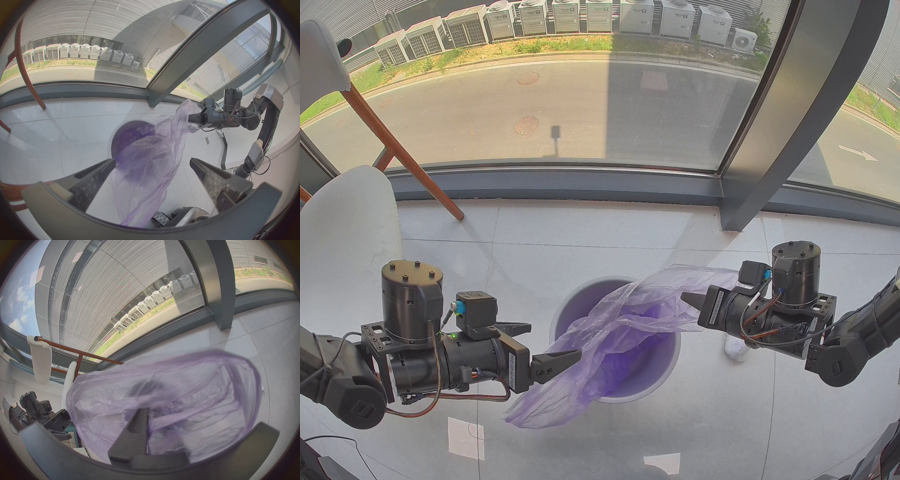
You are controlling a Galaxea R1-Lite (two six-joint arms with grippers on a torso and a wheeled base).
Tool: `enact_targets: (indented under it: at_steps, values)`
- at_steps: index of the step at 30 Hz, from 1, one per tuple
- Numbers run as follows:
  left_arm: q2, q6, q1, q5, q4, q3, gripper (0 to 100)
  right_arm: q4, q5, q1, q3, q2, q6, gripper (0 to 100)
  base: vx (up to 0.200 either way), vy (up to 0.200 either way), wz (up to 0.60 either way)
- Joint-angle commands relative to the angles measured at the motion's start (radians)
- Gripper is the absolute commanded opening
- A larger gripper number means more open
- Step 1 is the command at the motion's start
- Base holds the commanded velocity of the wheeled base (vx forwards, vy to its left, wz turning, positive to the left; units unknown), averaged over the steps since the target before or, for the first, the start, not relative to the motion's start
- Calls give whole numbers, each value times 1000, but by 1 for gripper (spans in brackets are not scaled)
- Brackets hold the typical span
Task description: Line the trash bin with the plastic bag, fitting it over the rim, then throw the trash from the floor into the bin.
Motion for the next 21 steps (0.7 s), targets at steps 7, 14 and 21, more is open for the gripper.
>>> enact_targets:
  at_steps: [7, 14, 21]
  values:
    - [118, -7, -4, -6, -84, 6, 0, -1, 1, 0, 0, -5, 2, 0, 0, 0, 0]
    - [121, -22, 5, -7, -112, 17, 0, 1, 2, -19, 5, -9, -1, 0, 0, 0, 0]
    - [118, -65, 73, -4, -159, 12, 0, 1, 14, -31, 62, -51, -62, 0, 0, 0, 0]
